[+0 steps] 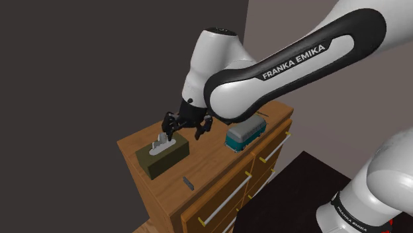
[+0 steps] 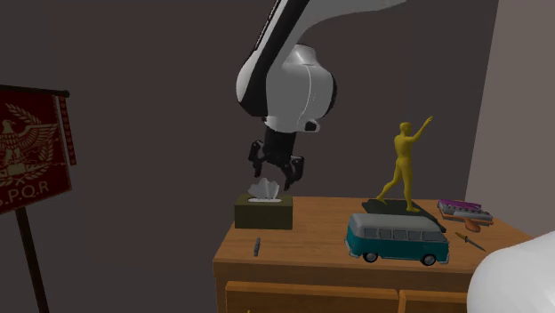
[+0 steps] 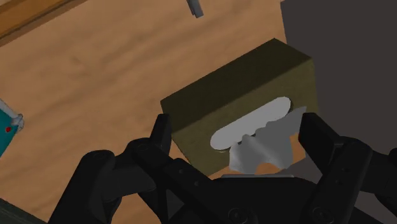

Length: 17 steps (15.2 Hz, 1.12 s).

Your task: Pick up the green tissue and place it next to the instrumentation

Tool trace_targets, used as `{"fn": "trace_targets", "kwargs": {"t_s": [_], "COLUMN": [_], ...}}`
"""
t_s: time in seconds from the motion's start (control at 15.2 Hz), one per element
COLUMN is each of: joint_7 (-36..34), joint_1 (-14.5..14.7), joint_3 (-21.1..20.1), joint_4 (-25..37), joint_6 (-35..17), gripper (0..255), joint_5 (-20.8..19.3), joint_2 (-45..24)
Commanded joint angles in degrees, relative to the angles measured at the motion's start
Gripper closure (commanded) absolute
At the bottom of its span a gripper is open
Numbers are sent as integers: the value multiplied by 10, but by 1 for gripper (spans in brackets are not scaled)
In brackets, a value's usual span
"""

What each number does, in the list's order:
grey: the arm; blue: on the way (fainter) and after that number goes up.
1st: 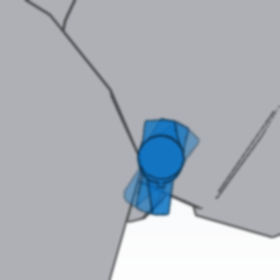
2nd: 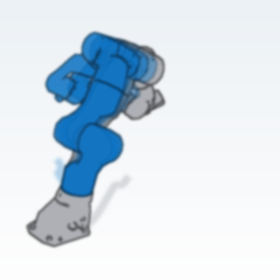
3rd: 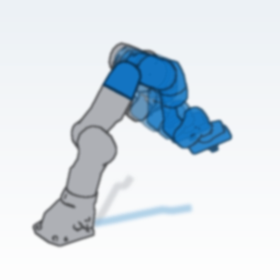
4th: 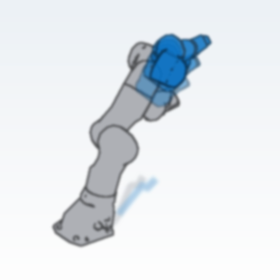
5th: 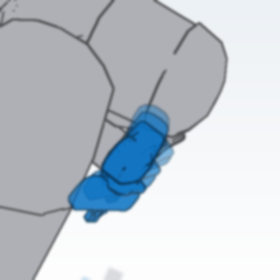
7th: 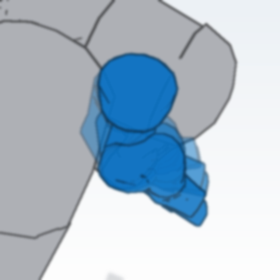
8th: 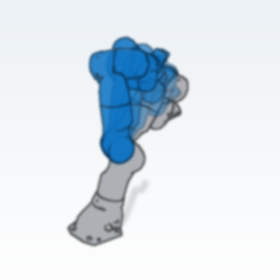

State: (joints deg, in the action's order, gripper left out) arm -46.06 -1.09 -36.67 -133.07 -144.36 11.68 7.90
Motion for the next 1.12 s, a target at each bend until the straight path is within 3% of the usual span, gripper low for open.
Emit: {"fn": "trace_targets", "kwargs": {"t_s": [0.0,0.13,0.33,0.79,1.06], "joint_7": [-62,-129,-220,-265,-269], "joint_1": [-12,-12,12,45,48], "joint_3": [-19,-27,-11,22,25], "joint_4": [32,66,119,137,138], "joint_6": [-33,-55,-73,-104,-106], "gripper": [0,0,0,0,0], "joint_5": [-52,-115,-202,-268,-273], "joint_2": [-55,-106,-173,-232,-236]}}
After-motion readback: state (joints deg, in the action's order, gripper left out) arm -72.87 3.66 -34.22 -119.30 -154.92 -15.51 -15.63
